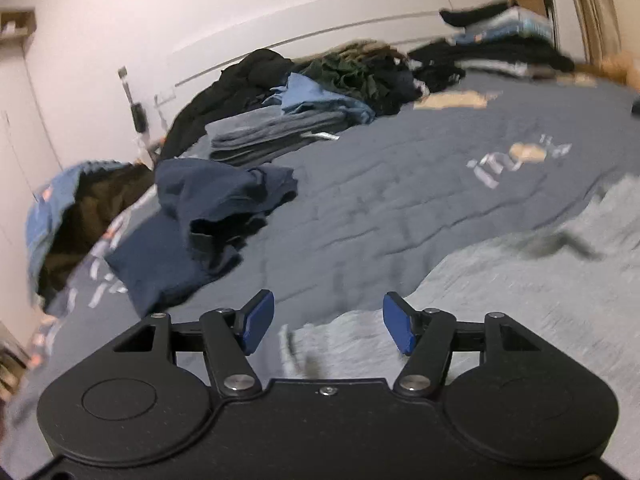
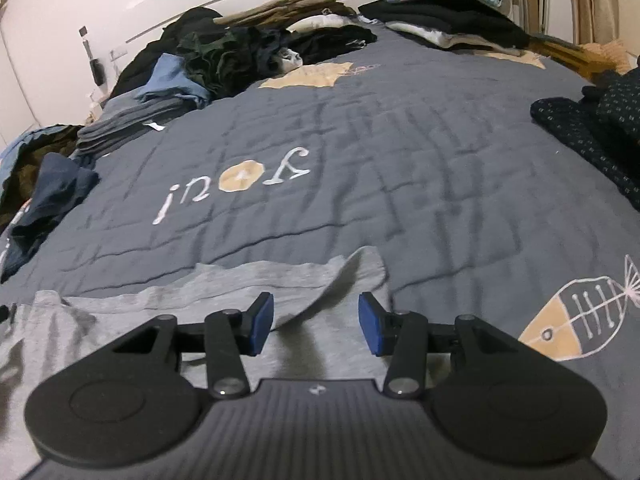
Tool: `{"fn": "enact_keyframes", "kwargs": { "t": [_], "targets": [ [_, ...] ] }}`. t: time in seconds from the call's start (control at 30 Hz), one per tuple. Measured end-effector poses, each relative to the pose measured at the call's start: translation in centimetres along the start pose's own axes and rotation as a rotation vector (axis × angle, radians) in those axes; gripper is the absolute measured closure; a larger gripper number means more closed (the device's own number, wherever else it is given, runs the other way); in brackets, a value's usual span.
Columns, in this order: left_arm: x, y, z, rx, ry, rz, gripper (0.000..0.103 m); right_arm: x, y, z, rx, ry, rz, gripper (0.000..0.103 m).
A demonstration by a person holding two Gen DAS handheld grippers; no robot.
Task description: Fold clothes
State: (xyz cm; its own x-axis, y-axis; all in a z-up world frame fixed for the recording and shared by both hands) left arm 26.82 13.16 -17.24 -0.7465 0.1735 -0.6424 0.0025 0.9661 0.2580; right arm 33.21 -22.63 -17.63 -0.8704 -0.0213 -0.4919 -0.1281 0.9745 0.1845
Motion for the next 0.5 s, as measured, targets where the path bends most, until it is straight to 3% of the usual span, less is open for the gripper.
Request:
{"fn": "enact_keyframes", "kwargs": {
  "t": [0.1,0.17,0.23,0.33,0.5],
  "targets": [
    [-0.7,-1.2,-1.3,0.199,-0.003,-0.106,0.042,-0.3,-0.7,-0.2,0.111,-0.023,-0.048,0.057],
    [-1.5,-3.4,-2.2,0.303,-0.006,-0.106,0.042,-0.7,-1.3,-0.4,0.127,-0.022,-0.069,0.057],
    [-2.2,-7.5,-3.7,0.304,-0.048,0.046,0.042,-0.9,-1.9,-0.6,0.107,-0.005,-0.051,0.057],
    [-2.0,-13.6,-4.1,0.241,-0.082,0.287,0.042,-1.2,-2.7,-1.4,0.096,0.000,-0.029,0.055],
    [-1.3,-21.8,-2.1,0.210,-0.072,0.538,0.042,-1.5,-3.2,-2.6,0.061,-0.021,0.005,0.051]
  ]
}}
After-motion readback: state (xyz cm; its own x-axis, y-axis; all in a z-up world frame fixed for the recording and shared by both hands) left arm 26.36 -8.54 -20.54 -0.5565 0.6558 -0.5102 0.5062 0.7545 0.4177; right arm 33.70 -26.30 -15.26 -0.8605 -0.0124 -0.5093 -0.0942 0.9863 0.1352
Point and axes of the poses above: each gripper's, at about its wrist camera, not at the fingertips, and z roughly the way its jaws point, y to its left, x to its underside, the point moved 9 cm from there along z, roughly the way its jaws point, and after that the axes turned 15 degrees about y, right-handed, at the moved point
